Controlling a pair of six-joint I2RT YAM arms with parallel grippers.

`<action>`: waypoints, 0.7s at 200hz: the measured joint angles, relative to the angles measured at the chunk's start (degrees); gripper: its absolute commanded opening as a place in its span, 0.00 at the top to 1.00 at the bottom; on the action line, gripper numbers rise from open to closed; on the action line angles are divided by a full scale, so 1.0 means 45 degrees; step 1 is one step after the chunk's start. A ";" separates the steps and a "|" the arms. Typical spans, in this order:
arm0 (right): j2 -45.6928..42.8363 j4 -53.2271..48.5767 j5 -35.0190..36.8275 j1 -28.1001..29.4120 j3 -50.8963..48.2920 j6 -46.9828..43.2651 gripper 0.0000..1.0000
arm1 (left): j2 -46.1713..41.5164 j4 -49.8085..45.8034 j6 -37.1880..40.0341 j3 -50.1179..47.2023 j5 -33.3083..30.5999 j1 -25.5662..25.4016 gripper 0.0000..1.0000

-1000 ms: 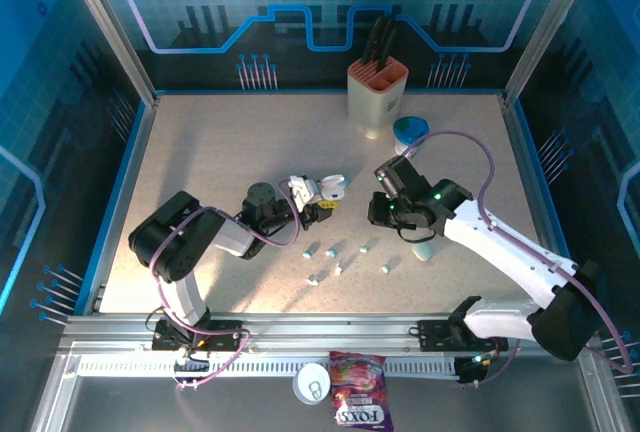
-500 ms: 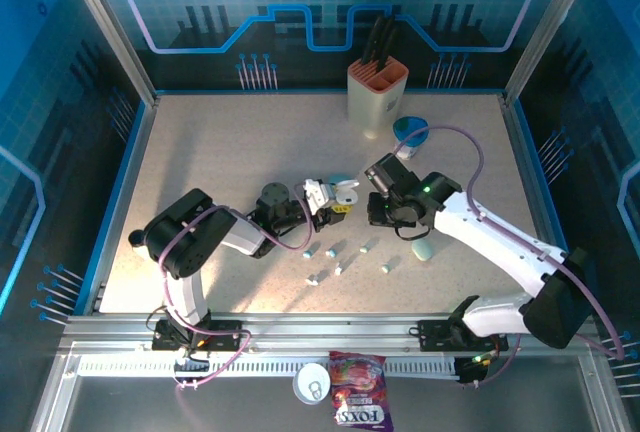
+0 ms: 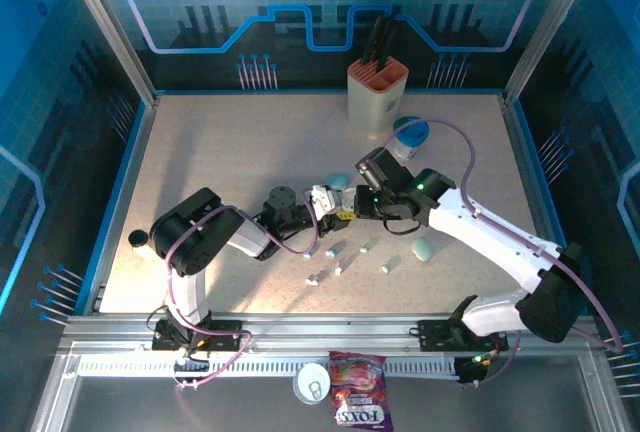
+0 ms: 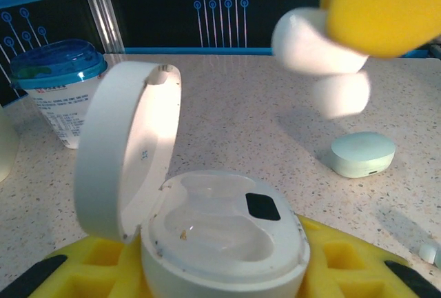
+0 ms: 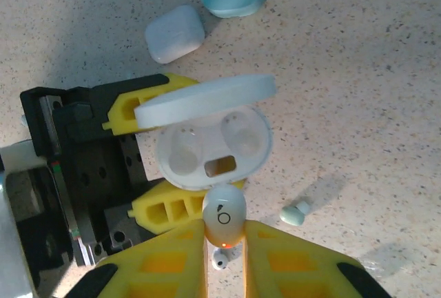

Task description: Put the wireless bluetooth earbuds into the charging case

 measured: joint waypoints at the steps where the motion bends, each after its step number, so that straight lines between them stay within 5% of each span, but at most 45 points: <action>1: 0.0015 0.0010 -0.0010 0.0000 0.0000 0.0005 0.81 | 0.0000 0.0000 0.0000 0.0000 0.0000 0.0000 0.65; 140: 0.0782 0.1195 -0.0913 -0.0024 0.0000 0.0160 0.81 | 0.0000 0.0335 -0.0330 0.0015 0.0000 -0.0165 0.65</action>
